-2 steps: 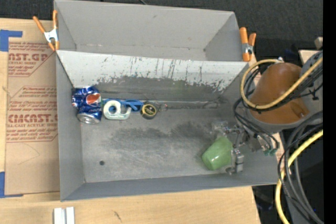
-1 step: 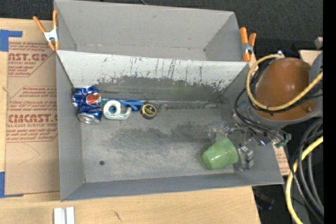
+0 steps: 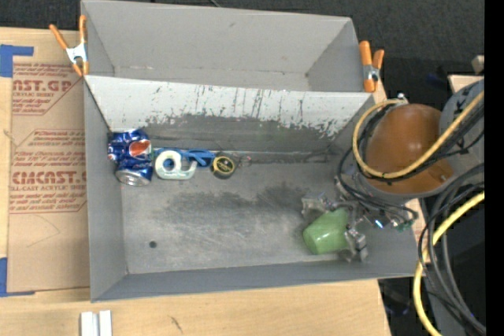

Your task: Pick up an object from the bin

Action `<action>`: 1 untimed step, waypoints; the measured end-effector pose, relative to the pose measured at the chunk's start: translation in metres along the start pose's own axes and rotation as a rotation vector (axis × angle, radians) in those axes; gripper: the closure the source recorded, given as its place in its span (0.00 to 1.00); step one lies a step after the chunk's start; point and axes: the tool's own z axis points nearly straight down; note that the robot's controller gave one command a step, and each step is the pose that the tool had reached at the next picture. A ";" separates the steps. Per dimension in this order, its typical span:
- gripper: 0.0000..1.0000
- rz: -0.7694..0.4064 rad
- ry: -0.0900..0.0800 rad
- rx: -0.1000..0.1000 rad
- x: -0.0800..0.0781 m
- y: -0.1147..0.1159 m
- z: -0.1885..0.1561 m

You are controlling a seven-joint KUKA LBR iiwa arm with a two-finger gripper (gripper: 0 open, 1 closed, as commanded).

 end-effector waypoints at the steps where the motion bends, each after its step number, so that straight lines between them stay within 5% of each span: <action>1: 1.00 0.000 0.000 0.001 0.000 0.000 -0.002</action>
Offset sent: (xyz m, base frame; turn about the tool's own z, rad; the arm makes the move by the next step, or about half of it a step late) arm 0.0000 0.0000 0.0000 0.0000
